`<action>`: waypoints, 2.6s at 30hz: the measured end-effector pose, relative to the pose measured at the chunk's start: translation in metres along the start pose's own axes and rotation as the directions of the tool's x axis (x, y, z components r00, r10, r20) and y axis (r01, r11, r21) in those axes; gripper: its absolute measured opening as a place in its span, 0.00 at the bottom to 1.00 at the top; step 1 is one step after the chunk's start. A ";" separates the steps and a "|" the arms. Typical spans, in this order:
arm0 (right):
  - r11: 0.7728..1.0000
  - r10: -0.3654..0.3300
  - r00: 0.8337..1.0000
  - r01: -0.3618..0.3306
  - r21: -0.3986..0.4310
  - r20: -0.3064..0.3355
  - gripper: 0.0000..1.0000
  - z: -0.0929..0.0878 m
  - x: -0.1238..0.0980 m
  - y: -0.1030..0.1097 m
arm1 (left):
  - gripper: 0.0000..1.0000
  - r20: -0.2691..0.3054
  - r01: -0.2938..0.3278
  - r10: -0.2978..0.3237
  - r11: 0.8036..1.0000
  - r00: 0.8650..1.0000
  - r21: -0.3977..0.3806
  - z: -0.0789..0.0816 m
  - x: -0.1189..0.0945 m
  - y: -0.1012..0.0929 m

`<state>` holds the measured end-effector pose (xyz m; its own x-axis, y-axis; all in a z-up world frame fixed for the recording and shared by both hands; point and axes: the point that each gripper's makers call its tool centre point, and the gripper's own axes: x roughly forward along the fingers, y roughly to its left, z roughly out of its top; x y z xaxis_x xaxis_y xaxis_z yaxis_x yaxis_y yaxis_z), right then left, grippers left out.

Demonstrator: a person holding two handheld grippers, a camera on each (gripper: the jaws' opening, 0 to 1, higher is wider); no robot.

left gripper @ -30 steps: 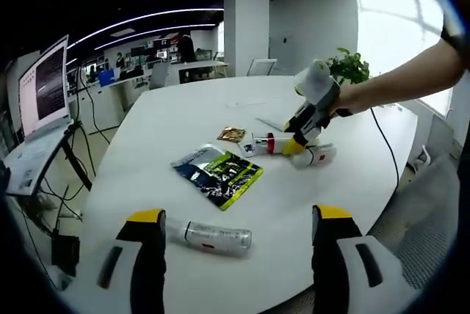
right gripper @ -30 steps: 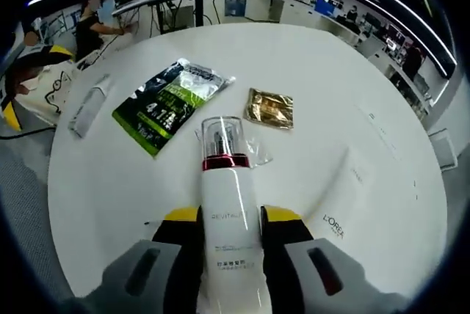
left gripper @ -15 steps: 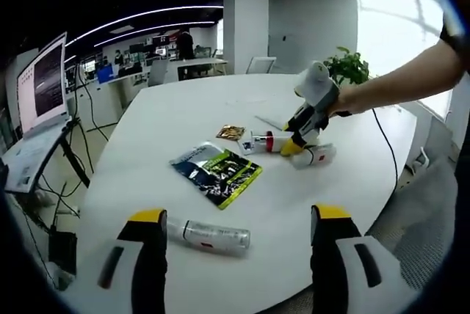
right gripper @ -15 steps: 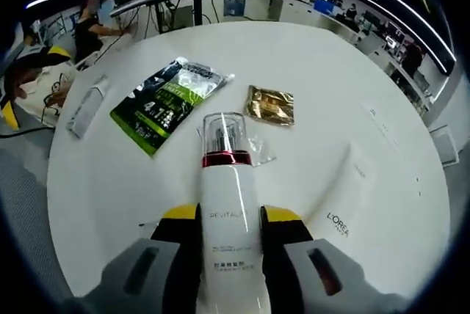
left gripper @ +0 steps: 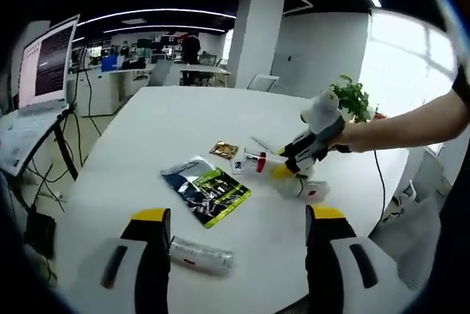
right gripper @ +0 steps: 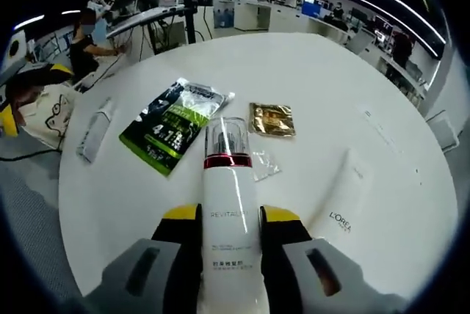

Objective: Arrange the skincare products in the storage area until every visible bottle or jar stands upright without overlapping.

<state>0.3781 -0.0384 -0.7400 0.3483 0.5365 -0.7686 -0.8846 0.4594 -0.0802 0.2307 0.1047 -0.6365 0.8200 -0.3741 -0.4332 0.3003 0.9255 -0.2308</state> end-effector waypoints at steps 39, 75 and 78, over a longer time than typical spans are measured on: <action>0.962 -0.207 0.816 0.270 -0.041 0.539 0.29 0.087 -0.195 0.115 | 0.64 0.278 0.529 -0.459 0.798 0.844 -0.287 0.093 0.013 -0.133; 0.998 -0.009 0.805 -0.031 0.057 0.593 0.33 0.045 -0.229 0.125 | 0.22 -0.003 0.675 -0.676 0.736 0.737 0.049 0.079 0.011 -0.211; 0.990 0.105 0.802 -0.142 0.016 0.587 0.35 0.036 -0.229 0.129 | 0.22 -0.045 0.705 -0.704 0.704 0.709 0.087 0.073 0.011 -0.222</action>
<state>0.1952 -0.0766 -0.5517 0.3686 0.8946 -0.2524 -0.9198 0.3903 0.0399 0.2085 -0.1003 -0.5265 0.3478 -0.9194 -0.1837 0.8317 0.3930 -0.3923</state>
